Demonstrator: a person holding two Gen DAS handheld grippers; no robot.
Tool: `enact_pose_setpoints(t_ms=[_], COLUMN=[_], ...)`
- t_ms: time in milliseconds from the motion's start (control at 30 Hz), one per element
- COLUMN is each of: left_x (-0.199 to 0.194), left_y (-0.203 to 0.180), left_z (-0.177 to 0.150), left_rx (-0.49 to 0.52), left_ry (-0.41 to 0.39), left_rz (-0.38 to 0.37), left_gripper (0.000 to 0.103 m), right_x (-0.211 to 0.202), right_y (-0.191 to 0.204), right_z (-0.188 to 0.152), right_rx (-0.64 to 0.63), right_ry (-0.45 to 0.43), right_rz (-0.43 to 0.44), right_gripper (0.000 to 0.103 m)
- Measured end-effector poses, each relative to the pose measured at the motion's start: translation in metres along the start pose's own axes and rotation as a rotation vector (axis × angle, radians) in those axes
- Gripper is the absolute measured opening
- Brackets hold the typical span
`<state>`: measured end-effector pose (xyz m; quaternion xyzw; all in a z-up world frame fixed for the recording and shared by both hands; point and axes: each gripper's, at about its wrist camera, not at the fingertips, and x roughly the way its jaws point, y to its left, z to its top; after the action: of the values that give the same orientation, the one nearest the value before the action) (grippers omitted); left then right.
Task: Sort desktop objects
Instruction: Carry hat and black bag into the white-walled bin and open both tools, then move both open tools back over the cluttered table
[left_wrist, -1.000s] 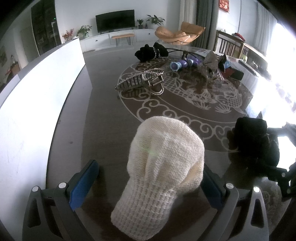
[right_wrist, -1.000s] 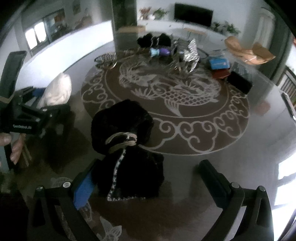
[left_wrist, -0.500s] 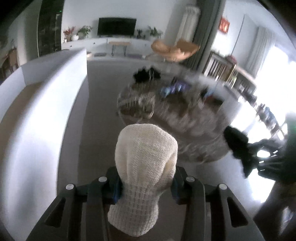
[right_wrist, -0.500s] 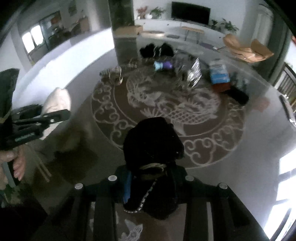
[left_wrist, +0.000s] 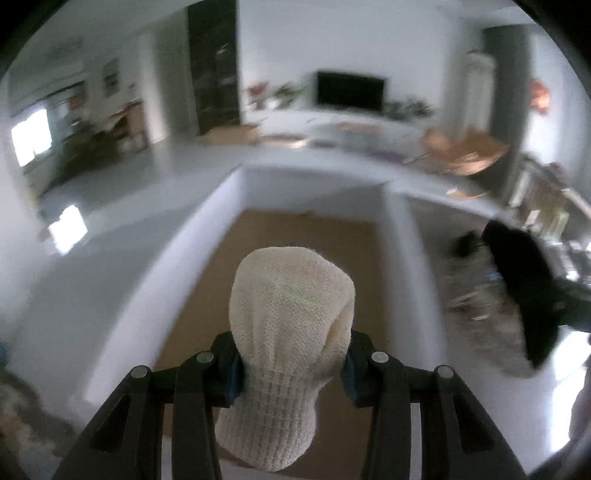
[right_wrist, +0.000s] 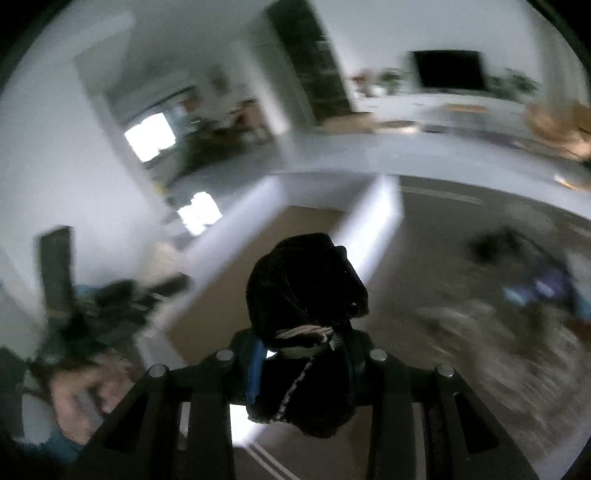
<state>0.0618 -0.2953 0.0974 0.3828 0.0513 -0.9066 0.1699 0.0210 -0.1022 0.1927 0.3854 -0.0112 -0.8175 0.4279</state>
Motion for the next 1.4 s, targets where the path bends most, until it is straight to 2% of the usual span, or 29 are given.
enact_pose_setpoints(t_ms=[100,233,300,367,400,433,467,767,933,1033,1233,1400], left_x=[0.027,0.050,0.055,0.055,0.051,0.050,0.047,0.034,0.024,0.017,0.002,-0.014], left_y=[0.024,0.035,0.034,0.029,0.029,0.025,0.022,0.013,0.006,0.002,-0.019,-0.050], left_z=[-0.011,-0.024,-0.029,-0.032,-0.032,-0.030,-0.028,-0.014,-0.012,-0.010,-0.006,-0.002], left_rx=[-0.021,-0.038,-0.034,-0.024,-0.018,-0.013,-0.008,0.020,0.035,0.044,0.072,0.113], left_ry=[0.063,0.116,0.129,0.124,0.103,0.085,0.065,0.004,-0.009,-0.019,-0.047,-0.074], left_rz=[0.060,0.093,0.122,0.174,0.190,0.202,0.215,0.228,0.238,0.238,0.219,0.179], left_gripper=[0.042,0.043,0.051,0.072,0.077,0.091,0.100,0.100,0.100,0.100,0.100,0.100], right_x=[0.047,0.102,0.123,0.131,0.129,0.127,0.126,0.090,0.088,0.070,0.036,-0.001], right_y=[0.028,0.044,0.045,0.044,0.045,0.044,0.043,0.046,0.036,0.027,-0.016,-0.085], right_z=[0.003,-0.009,-0.017,-0.025,-0.027,-0.029,-0.031,-0.029,-0.026,-0.032,-0.050,-0.085], right_rx=[-0.038,-0.116,-0.138,-0.148,-0.155,-0.166,-0.177,-0.222,-0.215,-0.191,-0.130,-0.038], right_ry=[0.053,0.147,0.198,0.217,0.200,0.186,0.183,0.068,0.051,0.035,0.004,0.010], right_rz=[0.032,-0.025,-0.058,-0.057,-0.047,-0.051,-0.063,-0.084,-0.110,-0.127,-0.205,-0.341], right_gripper=[0.034,0.035,0.045,0.083,0.086,0.088,0.088,0.093,0.095,0.095,0.095,0.095])
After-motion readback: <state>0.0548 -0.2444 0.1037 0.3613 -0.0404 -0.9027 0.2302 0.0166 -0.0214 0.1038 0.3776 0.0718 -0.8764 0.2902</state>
